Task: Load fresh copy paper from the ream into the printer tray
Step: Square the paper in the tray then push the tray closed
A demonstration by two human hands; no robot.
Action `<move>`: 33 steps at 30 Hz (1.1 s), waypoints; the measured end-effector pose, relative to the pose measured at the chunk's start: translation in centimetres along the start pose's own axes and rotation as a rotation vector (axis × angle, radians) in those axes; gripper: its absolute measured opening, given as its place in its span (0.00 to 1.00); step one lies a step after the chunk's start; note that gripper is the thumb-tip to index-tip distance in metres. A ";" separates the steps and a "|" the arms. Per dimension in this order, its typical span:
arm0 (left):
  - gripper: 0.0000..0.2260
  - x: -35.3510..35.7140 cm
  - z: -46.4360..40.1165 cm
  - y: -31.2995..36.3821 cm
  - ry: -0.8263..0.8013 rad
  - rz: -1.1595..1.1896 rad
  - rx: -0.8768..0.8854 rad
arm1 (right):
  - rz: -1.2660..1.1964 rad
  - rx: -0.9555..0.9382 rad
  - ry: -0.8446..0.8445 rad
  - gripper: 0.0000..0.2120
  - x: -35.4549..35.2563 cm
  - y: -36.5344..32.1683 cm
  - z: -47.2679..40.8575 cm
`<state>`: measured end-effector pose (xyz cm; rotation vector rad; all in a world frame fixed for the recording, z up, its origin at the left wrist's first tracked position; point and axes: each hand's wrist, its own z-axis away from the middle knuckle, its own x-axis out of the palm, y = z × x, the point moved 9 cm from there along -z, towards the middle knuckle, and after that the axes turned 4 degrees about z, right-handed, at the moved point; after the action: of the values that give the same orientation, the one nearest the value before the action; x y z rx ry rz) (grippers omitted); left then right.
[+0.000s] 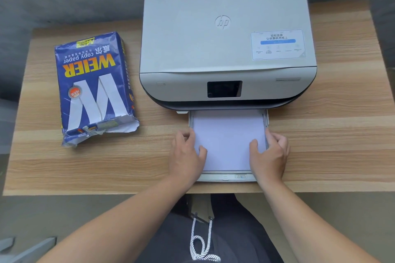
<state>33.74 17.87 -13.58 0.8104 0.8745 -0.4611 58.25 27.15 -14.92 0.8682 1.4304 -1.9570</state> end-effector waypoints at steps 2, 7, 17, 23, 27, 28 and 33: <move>0.22 -0.1 -0.1 -0.2 -0.006 -0.003 -0.017 | 0.011 -0.012 -0.008 0.25 0.1 -0.1 0.2; 0.22 -0.3 -0.4 -0.3 -0.014 -0.044 0.016 | 0.066 -0.050 -0.038 0.27 0.0 -0.3 0.3; 0.27 -0.3 -0.2 1.0 -0.020 -0.128 0.063 | 0.143 -0.123 -0.125 0.29 0.2 -0.4 0.2; 0.35 -0.2 0.0 0.2 -0.014 -0.059 0.004 | 0.093 -0.063 -0.134 0.35 -1.0 0.2 -0.7; 0.35 -0.1 0.0 -0.4 -0.003 0.033 -0.040 | -0.041 0.023 -0.101 0.20 -1.7 1.5 -1.9; 0.33 -0.1 -0.1 -0.5 0.000 0.047 -0.048 | -0.051 0.031 -0.098 0.15 -2.0 1.6 -2.1; 0.20 -0.8 -1.0 -2.0 0.071 0.205 -0.155 | 0.003 -0.002 -0.150 0.07 -1.8 0.8 -3.7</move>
<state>31.47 17.46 -14.17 0.7681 0.8707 -0.1833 60.67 30.60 -14.86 0.7066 1.3434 -1.9739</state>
